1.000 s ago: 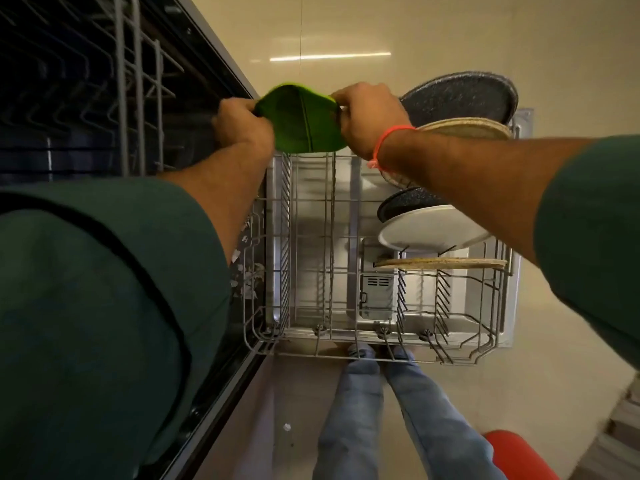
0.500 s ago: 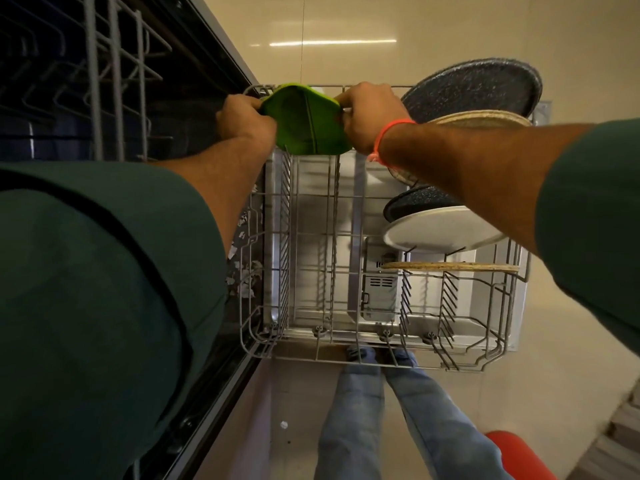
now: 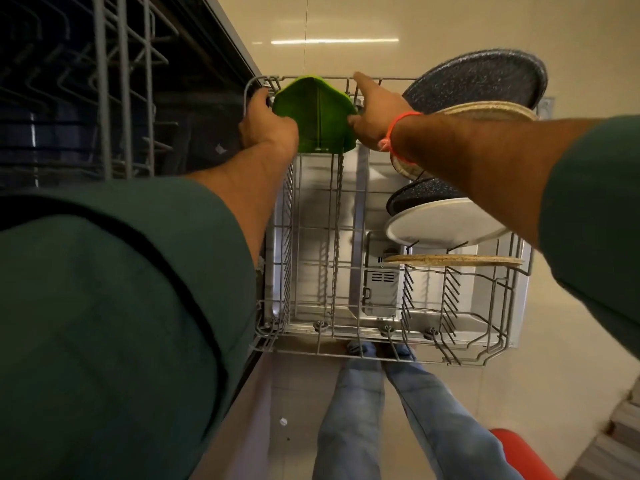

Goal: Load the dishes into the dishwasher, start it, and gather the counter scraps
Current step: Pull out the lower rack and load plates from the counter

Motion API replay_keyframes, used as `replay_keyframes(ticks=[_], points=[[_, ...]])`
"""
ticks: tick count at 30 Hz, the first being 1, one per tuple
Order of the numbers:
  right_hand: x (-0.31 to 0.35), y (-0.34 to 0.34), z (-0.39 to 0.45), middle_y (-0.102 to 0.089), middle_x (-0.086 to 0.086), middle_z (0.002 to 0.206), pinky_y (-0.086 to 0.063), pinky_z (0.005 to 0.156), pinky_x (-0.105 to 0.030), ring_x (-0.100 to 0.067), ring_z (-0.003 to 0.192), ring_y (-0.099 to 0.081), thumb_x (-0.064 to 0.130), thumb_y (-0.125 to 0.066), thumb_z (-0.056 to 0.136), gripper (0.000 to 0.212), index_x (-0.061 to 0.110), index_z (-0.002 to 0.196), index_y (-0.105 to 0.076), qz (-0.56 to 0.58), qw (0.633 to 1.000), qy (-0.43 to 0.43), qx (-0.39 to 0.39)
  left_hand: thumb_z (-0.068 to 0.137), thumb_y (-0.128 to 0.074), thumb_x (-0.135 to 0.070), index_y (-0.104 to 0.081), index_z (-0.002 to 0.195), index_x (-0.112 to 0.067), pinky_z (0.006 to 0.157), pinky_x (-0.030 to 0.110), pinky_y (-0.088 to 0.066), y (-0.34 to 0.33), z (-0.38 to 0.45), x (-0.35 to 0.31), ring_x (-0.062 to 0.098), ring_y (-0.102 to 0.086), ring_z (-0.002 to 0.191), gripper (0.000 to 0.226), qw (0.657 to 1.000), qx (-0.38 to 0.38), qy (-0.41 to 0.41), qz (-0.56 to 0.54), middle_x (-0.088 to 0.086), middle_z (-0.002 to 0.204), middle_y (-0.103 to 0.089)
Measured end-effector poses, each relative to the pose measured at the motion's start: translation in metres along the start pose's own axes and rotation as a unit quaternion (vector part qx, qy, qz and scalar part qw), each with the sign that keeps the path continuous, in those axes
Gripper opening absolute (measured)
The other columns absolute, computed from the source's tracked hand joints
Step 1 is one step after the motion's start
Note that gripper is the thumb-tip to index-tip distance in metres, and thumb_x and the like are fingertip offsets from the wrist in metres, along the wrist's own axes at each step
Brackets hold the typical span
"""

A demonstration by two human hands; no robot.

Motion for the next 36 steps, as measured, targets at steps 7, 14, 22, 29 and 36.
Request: replay_keyframes(ticks=[7,14,22,29,36], points=[[-0.006,0.008,-0.050,-0.041,-0.014,0.156,-0.035,0.113,-0.037,-0.033,0.140,-0.043,0.027,-0.060,0.099,0.080,0.022,0.161,-0.010,0.070,0.996,-0.028,-0.049,0.099,-0.058,-0.016,-0.021,0.159,-0.034,0.115,0.045,-0.040,-0.023,-0.086,0.028,0.026,-0.043,0.141,0.073,0.977,-0.003,0.059,-0.206,0.001,0.159,-0.037],[0.009,0.002,-0.128,-0.038,-0.011,0.158,-0.033,0.115,-0.038,-0.033,0.142,-0.041,0.027,-0.054,0.102,0.071,0.022,0.161,-0.016,0.140,0.988,-0.021,-0.061,0.101,-0.057,-0.028,-0.024,0.159,-0.033,0.115,0.040,-0.037,-0.007,-0.168,0.038,0.023,-0.040,0.144,0.066,0.945,0.001,0.093,-0.313,0.003,0.162,-0.032],[0.032,0.011,-0.245,-0.033,-0.008,0.161,-0.032,0.119,-0.040,-0.023,0.147,-0.032,0.025,-0.053,0.102,0.064,0.023,0.159,-0.023,0.307,0.948,-0.026,-0.076,0.106,-0.049,-0.027,-0.026,0.159,-0.029,0.100,0.026,-0.031,0.052,-0.294,0.023,0.019,-0.034,0.147,0.058,0.916,0.027,0.123,-0.381,0.000,0.165,-0.027],[0.061,0.075,-0.358,-0.024,-0.005,0.165,-0.026,0.123,-0.039,-0.014,0.151,-0.023,0.021,-0.060,0.100,0.071,0.020,0.159,-0.022,0.393,0.915,0.017,-0.089,0.106,-0.047,-0.035,-0.028,0.157,-0.038,0.106,0.031,-0.032,0.125,-0.410,0.004,0.014,-0.037,0.145,0.054,0.905,0.055,0.075,-0.414,-0.007,0.161,-0.035],[0.113,0.128,-0.450,-0.030,0.003,0.162,-0.031,0.121,-0.034,0.005,0.130,-0.031,0.018,-0.060,0.100,0.065,0.024,0.157,-0.028,0.418,0.900,0.106,-0.054,0.104,-0.045,-0.048,-0.031,0.153,-0.043,0.116,0.039,-0.036,0.212,-0.478,-0.027,0.010,-0.043,0.140,0.052,0.913,0.033,-0.042,-0.405,-0.007,0.159,-0.038]])
Point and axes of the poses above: each hand's wrist, its own z-axis towards the middle knuckle, its own y-axis out of the back of the hand, x = y × z, the point moved 6 cm from there along z, towards the middle knuckle
